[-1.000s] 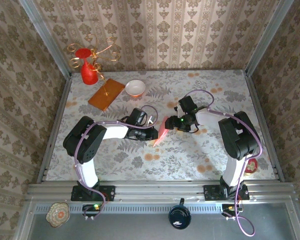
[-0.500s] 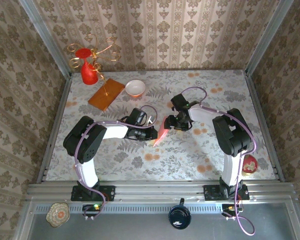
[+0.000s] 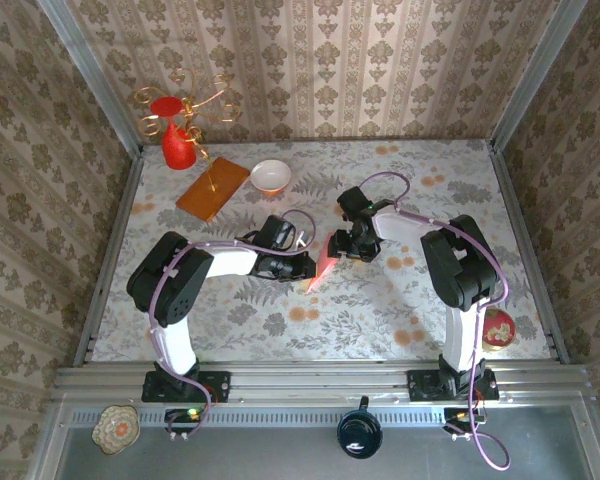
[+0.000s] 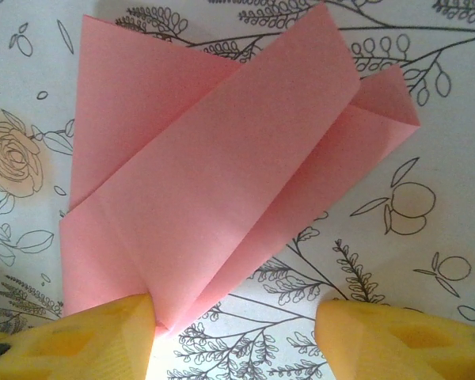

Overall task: Fold a paper plane with a square sheet of paper (pick it up from the middle)
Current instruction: Fold the wing for the fifth time at the center of the table.

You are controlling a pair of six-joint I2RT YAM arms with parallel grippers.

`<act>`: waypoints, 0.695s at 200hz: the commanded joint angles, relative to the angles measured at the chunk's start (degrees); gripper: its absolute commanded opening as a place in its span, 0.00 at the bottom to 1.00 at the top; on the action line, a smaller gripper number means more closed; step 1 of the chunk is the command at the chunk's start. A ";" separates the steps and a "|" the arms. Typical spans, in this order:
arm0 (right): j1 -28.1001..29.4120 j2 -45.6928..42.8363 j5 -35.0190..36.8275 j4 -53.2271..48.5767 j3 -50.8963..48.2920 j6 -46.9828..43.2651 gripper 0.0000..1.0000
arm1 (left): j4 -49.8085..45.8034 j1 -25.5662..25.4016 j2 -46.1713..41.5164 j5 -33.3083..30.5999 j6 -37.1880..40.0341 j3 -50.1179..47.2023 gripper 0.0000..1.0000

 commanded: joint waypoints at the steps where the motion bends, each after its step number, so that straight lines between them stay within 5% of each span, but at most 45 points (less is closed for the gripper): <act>1: 0.37 8.42 4.24 2.82 -3.27 0.88 0.62 | -3.34 -0.39 -0.46 -1.86 0.52 1.10 0.15; 139: 0.37 8.71 3.73 2.55 -3.62 1.67 0.61 | -8.53 -1.78 1.70 -5.39 2.18 3.36 0.26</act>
